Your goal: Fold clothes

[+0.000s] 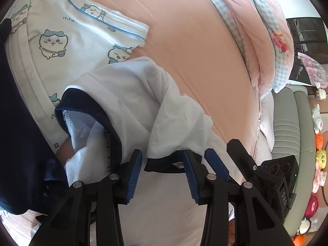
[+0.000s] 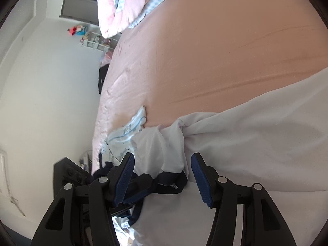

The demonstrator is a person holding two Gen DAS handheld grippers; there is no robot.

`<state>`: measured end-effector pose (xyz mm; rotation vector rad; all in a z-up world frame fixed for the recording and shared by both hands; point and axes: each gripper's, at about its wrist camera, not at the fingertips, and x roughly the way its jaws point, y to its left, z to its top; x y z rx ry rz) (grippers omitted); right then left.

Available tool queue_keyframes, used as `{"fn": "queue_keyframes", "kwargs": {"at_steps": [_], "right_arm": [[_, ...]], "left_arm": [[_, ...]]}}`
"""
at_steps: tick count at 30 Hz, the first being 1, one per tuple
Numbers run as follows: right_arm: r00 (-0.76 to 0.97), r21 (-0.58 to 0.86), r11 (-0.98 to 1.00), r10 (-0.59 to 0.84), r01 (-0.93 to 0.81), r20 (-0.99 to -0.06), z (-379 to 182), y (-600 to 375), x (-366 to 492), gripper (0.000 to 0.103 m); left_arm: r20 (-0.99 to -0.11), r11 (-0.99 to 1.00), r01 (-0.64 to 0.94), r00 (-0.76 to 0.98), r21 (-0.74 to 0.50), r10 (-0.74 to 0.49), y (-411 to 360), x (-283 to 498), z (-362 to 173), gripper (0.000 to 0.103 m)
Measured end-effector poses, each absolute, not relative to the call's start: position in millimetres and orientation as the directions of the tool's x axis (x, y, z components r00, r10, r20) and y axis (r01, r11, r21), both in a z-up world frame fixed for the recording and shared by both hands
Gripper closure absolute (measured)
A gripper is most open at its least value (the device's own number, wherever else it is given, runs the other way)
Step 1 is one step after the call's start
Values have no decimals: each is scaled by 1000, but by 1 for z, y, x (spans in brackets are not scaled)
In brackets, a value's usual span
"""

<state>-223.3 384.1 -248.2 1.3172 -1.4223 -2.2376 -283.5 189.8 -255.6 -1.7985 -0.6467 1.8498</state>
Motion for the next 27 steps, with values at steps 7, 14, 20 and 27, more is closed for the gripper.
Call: {"fn": "queue_keyframes", "kwargs": {"at_steps": [7,14,20,27], "right_arm": [[-603,866,-338,-622,-368,-499,-283,397,-236,46],[-630,889,-228,-636,-398,-446,-302,394,-239,54],[-624,881,-237,-632,-409,-459,-305,390,-242,66],[-522,834,-377,-654,-403,-548,-285,378,-248,66]], "left_arm": [[-773,-773,-12,-6,-634,634,205,-290,-258,64],[-804,-804,0,-21,-594,594,202,-285,-266,92],[-789,-789,40,-16,-614,614,185,-283,-270,94],[-764,-761,85,-4,-643,645,170,-281,-271,94]]}}
